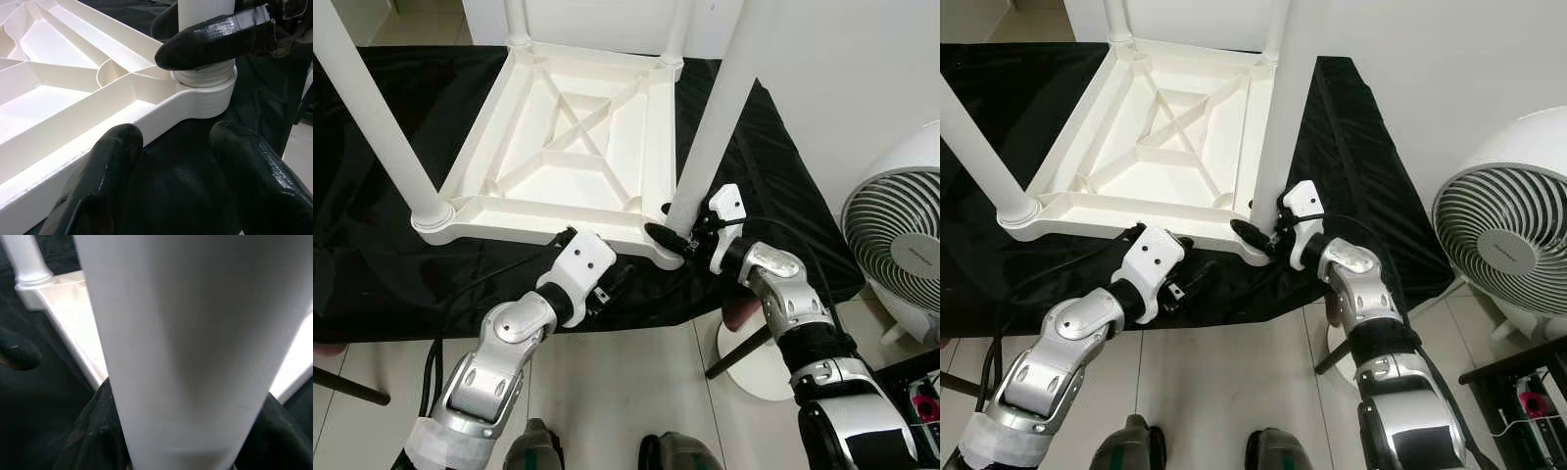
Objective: Building children table
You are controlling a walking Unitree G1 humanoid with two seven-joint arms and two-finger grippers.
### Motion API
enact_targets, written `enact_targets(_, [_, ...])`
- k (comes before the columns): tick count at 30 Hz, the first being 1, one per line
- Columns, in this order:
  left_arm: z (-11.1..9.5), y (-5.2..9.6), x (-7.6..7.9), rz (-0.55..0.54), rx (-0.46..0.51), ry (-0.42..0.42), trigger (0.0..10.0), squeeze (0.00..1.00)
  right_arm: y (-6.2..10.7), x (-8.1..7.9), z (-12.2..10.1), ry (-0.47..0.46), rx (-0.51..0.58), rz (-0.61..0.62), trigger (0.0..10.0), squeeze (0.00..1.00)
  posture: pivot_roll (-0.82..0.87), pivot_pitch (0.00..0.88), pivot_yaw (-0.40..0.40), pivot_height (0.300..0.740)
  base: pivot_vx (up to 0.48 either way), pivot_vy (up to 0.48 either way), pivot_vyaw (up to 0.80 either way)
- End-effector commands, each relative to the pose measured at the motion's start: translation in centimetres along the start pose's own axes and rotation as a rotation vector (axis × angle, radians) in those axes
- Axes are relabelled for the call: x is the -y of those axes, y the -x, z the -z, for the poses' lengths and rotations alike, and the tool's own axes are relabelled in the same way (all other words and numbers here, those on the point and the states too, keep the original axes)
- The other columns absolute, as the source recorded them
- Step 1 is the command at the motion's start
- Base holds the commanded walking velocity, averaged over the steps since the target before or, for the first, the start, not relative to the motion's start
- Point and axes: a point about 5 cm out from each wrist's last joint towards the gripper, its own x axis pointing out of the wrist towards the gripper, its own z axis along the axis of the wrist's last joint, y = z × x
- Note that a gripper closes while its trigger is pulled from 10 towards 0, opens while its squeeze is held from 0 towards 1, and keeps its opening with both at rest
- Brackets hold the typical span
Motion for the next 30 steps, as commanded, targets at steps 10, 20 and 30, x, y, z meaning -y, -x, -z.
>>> enact_targets(10, [0.2, -0.2, 0.5, 0.006, 0.012, 0.01, 10.0, 0.0, 0.6, -0.9, 1.7, -0.051, -0.004, 0.259, 0.0, 0.0, 0.02, 0.042, -0.042, 0.74, 0.0, 0.0, 0.0])
enact_targets(20, [0.2, -0.6, 0.8, 0.035, 0.019, 0.017, 10.0, 0.0, 0.9, -3.0, 2.0, -0.179, 0.006, 0.725, 0.0, 0.0, 0.0, 0.027, -0.033, 0.74, 0.0, 0.0, 0.0])
enact_targets(30, [0.1, -0.8, 1.1, 0.054, 0.029, 0.017, 10.0, 0.0, 0.6, -3.5, 0.9, -0.187, 0.062, 0.586, 10.0, 1.0, -0.01, 0.022, -0.034, 0.74, 0.0, 0.0, 0.0])
